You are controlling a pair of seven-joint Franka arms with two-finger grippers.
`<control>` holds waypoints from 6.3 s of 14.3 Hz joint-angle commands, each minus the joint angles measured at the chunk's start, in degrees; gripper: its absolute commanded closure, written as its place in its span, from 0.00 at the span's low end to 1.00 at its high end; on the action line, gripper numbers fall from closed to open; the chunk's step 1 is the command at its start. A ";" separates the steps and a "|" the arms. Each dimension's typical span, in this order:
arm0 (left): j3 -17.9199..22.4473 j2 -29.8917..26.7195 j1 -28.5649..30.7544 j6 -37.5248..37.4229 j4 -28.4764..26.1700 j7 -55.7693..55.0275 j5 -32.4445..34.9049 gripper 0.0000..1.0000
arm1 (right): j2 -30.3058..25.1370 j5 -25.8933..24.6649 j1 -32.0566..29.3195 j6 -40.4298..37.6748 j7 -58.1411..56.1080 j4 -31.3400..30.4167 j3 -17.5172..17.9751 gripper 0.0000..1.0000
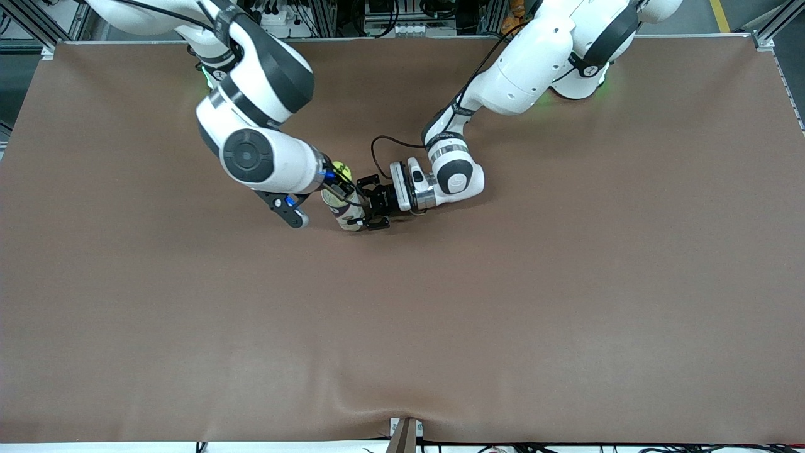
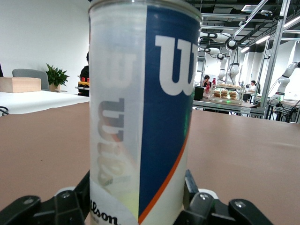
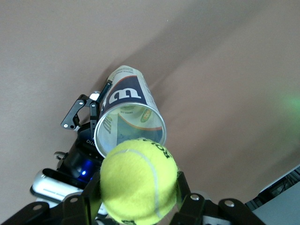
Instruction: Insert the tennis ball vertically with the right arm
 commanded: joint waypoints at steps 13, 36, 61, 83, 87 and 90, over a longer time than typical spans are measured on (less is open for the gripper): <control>-1.55 1.47 0.61 -0.42 -1.19 18.91 -4.15 0.25 | 1.16 0.11 -2.53 -4.77 0.64 6.03 -0.22 0.00; -1.55 -4.94 3.33 -0.33 -10.41 17.50 -3.36 0.00 | -18.25 -2.79 -36.79 -38.01 -66.49 18.09 -0.04 0.00; -1.47 -24.81 46.66 -20.27 -10.36 -48.30 90.03 0.00 | -37.07 2.48 -39.80 -23.24 -78.37 -2.05 -1.62 0.00; 4.68 -48.69 37.99 -54.65 14.36 -159.24 137.57 0.00 | -35.75 -3.58 15.66 -15.61 -91.03 -6.07 -55.85 0.00; 12.39 -51.97 36.65 -54.21 14.80 -159.59 140.17 0.00 | -36.19 -3.49 12.33 -13.93 -91.03 -5.74 -55.49 0.00; 16.29 -55.47 35.24 -54.21 14.28 -159.85 139.63 0.00 | -35.75 -3.67 12.50 -12.26 -91.03 -3.81 -56.91 0.00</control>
